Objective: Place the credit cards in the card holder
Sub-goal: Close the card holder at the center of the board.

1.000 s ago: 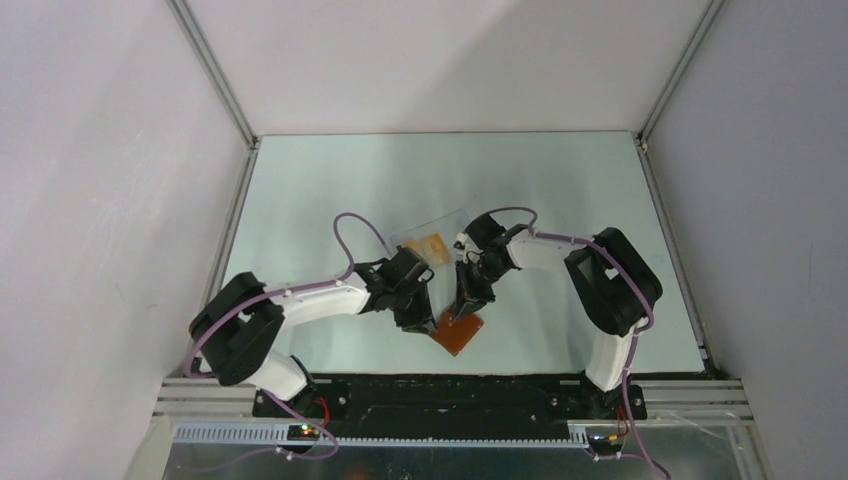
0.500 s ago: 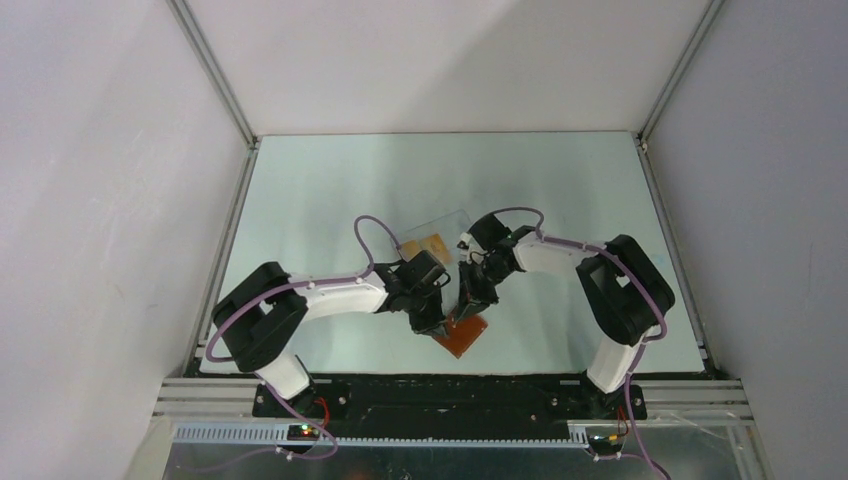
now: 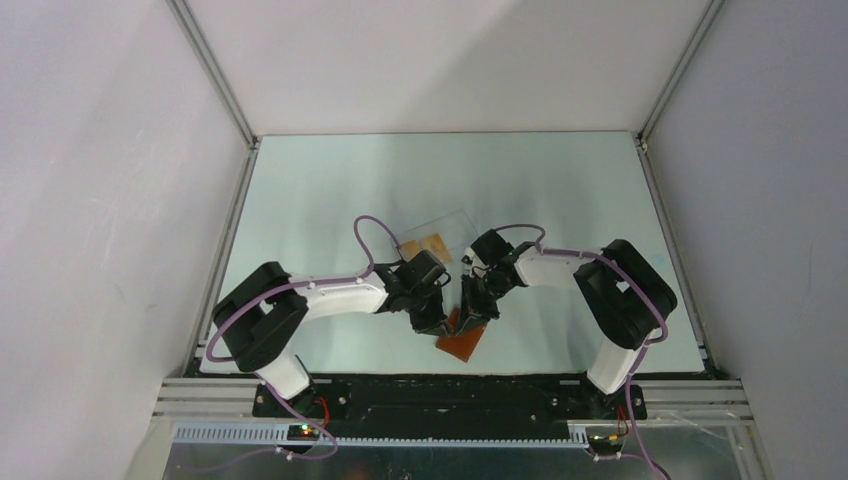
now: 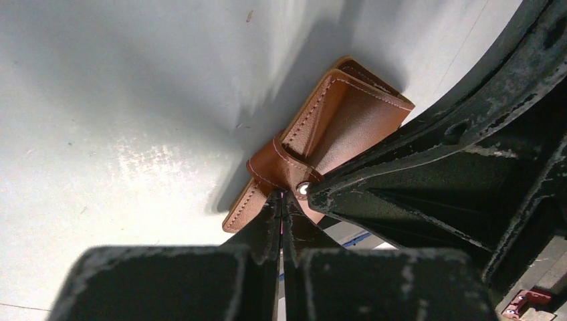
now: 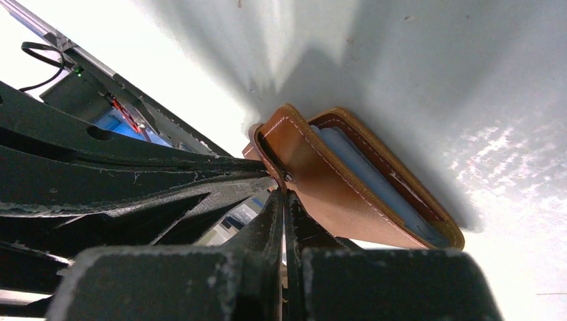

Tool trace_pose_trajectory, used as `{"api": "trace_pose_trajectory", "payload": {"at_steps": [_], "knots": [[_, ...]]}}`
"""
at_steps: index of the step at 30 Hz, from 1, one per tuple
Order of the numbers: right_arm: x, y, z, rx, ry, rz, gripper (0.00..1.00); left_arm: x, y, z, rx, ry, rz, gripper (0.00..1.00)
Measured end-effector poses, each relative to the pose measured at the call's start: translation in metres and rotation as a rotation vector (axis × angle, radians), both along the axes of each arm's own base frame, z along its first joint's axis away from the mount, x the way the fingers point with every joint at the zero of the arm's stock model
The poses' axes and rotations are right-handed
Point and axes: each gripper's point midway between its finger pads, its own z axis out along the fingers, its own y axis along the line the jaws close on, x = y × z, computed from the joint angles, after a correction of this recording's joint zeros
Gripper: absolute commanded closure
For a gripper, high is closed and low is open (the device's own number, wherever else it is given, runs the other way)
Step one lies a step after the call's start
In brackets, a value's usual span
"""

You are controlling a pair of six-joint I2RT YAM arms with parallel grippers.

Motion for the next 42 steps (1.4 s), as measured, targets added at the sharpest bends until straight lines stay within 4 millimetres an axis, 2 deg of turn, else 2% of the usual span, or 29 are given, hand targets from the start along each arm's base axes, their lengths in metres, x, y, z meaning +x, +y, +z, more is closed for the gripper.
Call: {"api": "trace_pose_trajectory", "payload": {"at_steps": [13, 25, 42], "knots": [[0.000, -0.001, -0.004, -0.007, -0.006, -0.009, 1.00, -0.001, 0.001, -0.001, 0.003, 0.001, -0.004, 1.00], [0.012, -0.009, 0.004, -0.007, -0.036, -0.044, 1.00, -0.002, 0.003, -0.002, 0.000, -0.006, -0.013, 1.00], [0.009, -0.010, 0.001, -0.024, -0.034, -0.034, 1.00, -0.005, 0.004, -0.004, 0.030, -0.013, -0.031, 1.00]]}}
